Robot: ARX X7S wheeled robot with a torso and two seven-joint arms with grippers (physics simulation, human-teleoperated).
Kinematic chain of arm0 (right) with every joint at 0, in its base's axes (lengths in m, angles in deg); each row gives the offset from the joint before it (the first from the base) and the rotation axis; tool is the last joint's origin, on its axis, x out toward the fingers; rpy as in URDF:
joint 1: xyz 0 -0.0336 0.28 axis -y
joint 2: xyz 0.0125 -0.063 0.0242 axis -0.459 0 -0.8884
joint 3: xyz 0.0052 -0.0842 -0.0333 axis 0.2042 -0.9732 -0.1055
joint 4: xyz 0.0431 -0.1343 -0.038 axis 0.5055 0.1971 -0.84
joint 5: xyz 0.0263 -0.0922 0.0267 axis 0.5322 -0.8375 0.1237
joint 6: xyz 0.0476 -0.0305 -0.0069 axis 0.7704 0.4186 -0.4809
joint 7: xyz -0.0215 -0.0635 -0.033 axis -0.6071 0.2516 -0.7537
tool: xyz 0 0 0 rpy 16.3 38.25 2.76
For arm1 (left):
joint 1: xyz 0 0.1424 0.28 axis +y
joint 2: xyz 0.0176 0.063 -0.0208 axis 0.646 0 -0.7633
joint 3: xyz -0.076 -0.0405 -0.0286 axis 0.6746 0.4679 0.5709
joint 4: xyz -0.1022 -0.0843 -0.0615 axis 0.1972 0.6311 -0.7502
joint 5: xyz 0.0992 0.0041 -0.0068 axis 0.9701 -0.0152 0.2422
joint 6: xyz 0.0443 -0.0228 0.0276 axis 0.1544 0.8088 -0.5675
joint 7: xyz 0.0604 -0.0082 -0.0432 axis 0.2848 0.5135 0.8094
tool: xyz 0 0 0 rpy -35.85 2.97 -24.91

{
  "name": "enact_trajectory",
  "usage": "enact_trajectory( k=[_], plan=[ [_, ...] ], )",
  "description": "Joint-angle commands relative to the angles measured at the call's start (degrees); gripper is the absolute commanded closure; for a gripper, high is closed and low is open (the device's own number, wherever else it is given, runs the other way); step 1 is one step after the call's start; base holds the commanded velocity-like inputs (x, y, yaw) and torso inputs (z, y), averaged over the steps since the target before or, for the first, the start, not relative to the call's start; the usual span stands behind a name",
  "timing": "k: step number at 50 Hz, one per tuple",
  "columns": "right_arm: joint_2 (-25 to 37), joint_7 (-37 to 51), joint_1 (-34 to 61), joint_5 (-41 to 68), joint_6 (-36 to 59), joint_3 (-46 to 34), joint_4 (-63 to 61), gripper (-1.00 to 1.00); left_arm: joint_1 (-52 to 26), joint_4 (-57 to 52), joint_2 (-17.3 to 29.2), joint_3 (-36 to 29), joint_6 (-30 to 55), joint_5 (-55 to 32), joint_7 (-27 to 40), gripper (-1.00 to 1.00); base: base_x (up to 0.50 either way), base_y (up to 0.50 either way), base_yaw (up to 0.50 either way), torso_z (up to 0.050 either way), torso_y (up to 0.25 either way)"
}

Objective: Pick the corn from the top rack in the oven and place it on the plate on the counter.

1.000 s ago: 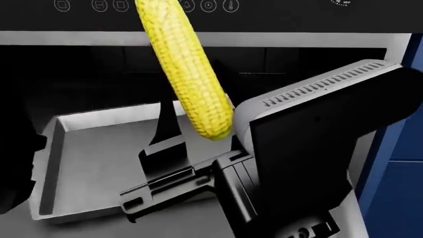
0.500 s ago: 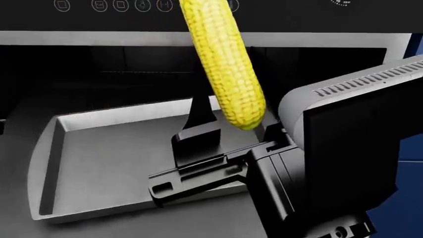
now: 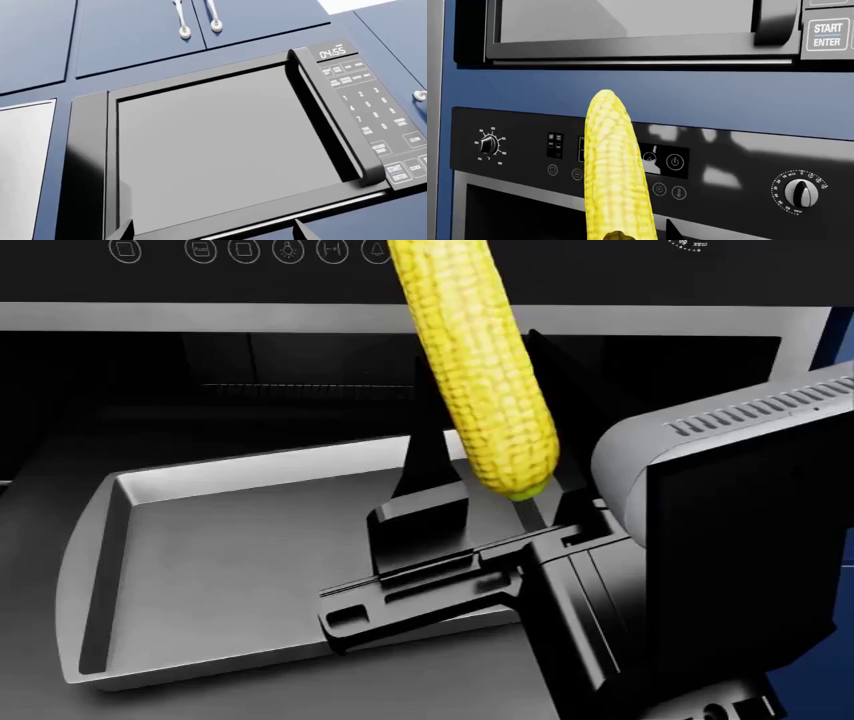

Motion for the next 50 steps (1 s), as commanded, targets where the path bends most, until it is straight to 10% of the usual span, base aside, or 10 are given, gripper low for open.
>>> enact_trajectory(
  k=[1,50],
  plan=[
    [-0.2,0.3,0.6,-0.1,0.6,-0.1,-0.1,1.00,-2.8,0.0,0.7,-3.0,-1.6,0.1,0.0,-1.00,0.00,0.00,0.00,0.000,0.000],
    [-2.5,2.4,1.3,0.2,1.3,-2.5,0.0,1.00,3.2,0.0,1.0,-0.5,-0.8,2.9,0.0,-1.00,-0.17,-0.48,0.00,0.000,0.000]
  ],
)
